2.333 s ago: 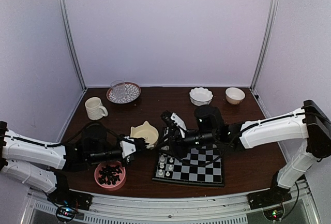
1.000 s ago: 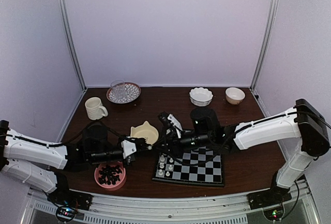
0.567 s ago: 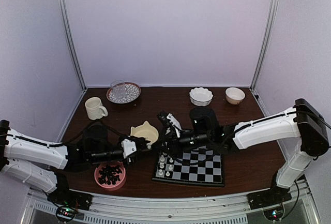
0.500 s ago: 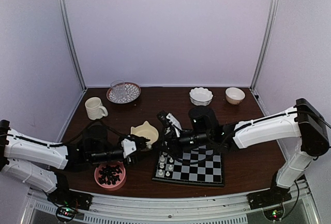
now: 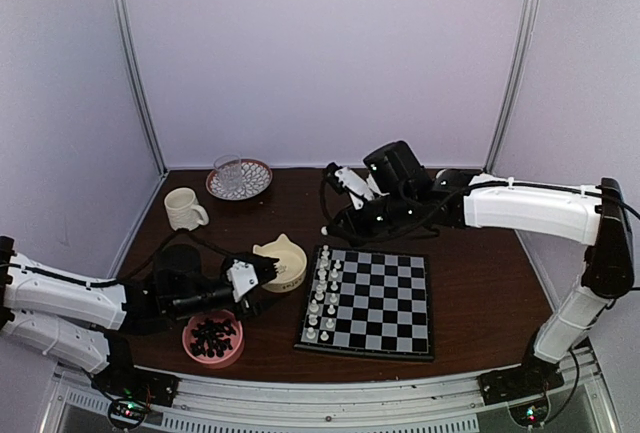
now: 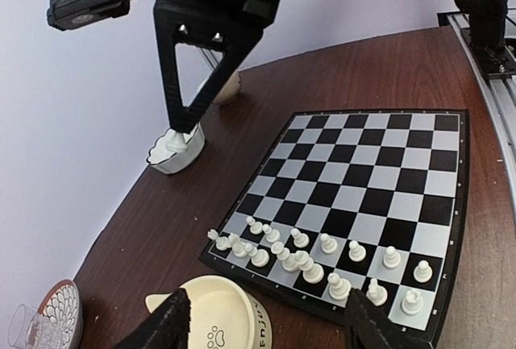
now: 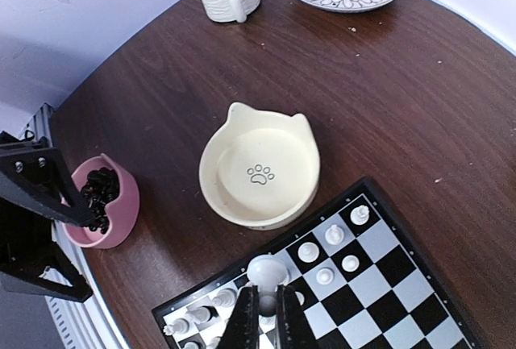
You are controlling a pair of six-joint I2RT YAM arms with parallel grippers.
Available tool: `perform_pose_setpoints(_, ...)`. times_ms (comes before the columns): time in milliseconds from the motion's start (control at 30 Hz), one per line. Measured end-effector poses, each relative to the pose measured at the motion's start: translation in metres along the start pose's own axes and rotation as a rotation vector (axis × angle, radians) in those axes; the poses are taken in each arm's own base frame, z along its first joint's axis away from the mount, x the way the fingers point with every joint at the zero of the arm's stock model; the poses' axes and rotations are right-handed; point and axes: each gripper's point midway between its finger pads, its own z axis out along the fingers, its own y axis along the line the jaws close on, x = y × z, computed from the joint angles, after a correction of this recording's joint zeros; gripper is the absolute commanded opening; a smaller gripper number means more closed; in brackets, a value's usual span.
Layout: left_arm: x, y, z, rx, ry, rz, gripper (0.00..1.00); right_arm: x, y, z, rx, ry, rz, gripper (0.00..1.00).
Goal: Set up the chess pieces on the board
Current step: Place the pawn on a2.
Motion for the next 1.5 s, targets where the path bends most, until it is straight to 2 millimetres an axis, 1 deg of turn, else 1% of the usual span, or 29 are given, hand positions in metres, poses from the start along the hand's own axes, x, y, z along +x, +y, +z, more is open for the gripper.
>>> perform_pose_setpoints(67,-0.002,0.003,-0.001,-0.015,-0.003,-0.013,0.67,-0.007,-0.006,-0.001,0.045,0.023,-0.010,0.00)
perform_pose_setpoints(133,-0.002,0.006,-0.002,-0.027,-0.001,-0.023,0.69,-0.006,-0.013,0.004,0.090,0.063,-0.015,0.00)
perform_pose_setpoints(200,-0.001,0.008,-0.002,-0.040,0.005,-0.034,0.70,0.002,-0.022,0.011,0.132,0.122,-0.019,0.01)
perform_pose_setpoints(267,0.003,0.012,-0.002,-0.063,0.023,-0.052,0.72,0.016,-0.033,0.023,0.179,0.196,-0.018,0.01)
perform_pose_setpoints(367,0.013,0.023,-0.002,-0.116,0.061,-0.085,0.73,0.030,-0.047,0.039,0.245,0.287,-0.020,0.02)
perform_pose_setpoints(500,0.030,0.038,-0.004,-0.177,0.117,-0.144,0.74,0.043,-0.065,0.056,0.326,0.377,-0.029,0.01)
perform_pose_setpoints(600,0.035,0.046,-0.005,-0.204,0.129,-0.186,0.79,0.050,-0.073,0.064,0.359,0.419,-0.040,0.01)
perform_pose_setpoints(700,0.043,0.051,-0.007,-0.223,0.149,-0.233,0.80,0.053,-0.081,0.070,0.387,0.447,-0.047,0.01)
perform_pose_setpoints(900,0.058,0.065,-0.011,-0.273,0.184,-0.345,0.85,0.051,-0.091,0.079,0.408,0.460,-0.048,0.01)
perform_pose_setpoints(1033,0.063,0.071,-0.013,-0.297,0.189,-0.397,0.86,0.049,-0.100,0.086,0.417,0.466,-0.039,0.01)
perform_pose_setpoints(1233,0.068,0.073,-0.014,-0.316,0.206,-0.432,0.86,0.055,-0.114,0.093,0.431,0.488,-0.020,0.02)
perform_pose_setpoints(1500,0.069,0.076,-0.015,-0.335,0.212,-0.451,0.86,0.063,-0.123,0.099,0.425,0.515,-0.006,0.04)
